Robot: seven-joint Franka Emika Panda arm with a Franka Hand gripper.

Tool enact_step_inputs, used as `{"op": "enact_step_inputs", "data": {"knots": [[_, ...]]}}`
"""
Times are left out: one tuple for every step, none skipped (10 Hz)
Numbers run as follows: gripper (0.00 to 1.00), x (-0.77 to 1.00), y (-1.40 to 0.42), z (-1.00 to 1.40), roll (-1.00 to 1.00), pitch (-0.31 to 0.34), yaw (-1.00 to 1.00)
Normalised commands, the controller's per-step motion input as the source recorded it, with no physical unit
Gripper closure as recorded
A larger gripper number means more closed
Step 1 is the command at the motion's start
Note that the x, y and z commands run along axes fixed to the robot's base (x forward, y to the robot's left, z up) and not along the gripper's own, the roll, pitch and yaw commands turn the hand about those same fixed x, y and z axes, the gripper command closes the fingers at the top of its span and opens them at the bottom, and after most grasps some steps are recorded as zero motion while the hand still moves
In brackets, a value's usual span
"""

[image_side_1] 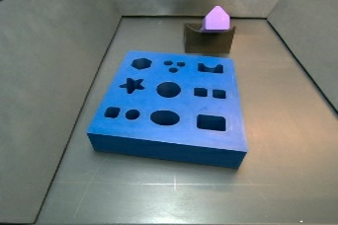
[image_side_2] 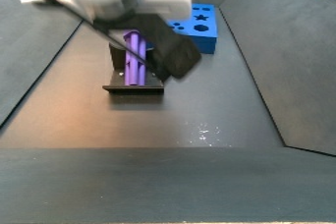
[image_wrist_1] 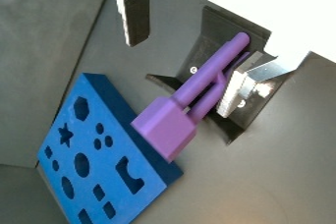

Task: Pick up the 3 prong object. Move up. Place the 3 prong object on the fixture. Regrasp the 3 prong object. Move to above the board. Insert the 3 prong object.
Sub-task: Regrasp the 3 prong object.

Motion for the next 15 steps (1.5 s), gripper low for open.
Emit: {"op": "enact_step_inputs", "data": {"knots": [[0.00,-0.01,-1.00,0.86,1.00,0.058,0.02],[0.00,-0.05,-1.00,0.81,1.00,0.047,0.02],[0.00,-0.06,-1.00,0.76,1.00,0.043,0.02],[0.00,-0.06,-1.00,0.69,1.00,0.039,0.02],[0.00,-0.07,-1.00,0.61,1.00,0.037,0.02],[0.00,-0.07,-0.88,0.38,1.00,0.033,0.02],[0.00,-0.05,-0.69,0.21,1.00,0.028,0.02],[0.00,-0.04,-0.42,0.10,1.00,0.024,0.02],[0.00,-0.04,-0.21,0.07,1.00,0.020,0.02],[0.00,-0.04,-0.09,0.05,1.00,0.017,0.02],[0.00,-0.04,-0.04,0.03,1.00,0.011,0.02],[0.00,-0.03,-0.04,0.02,1.00,0.007,0.02],[0.00,-0.01,-0.03,0.02,1.00,0.002,0.02],[0.00,-0.01,-0.02,0.01,1.00,0.000,0.03],[0.00,-0.01,-0.02,0.02,1.00,0.001,0.03]]}}
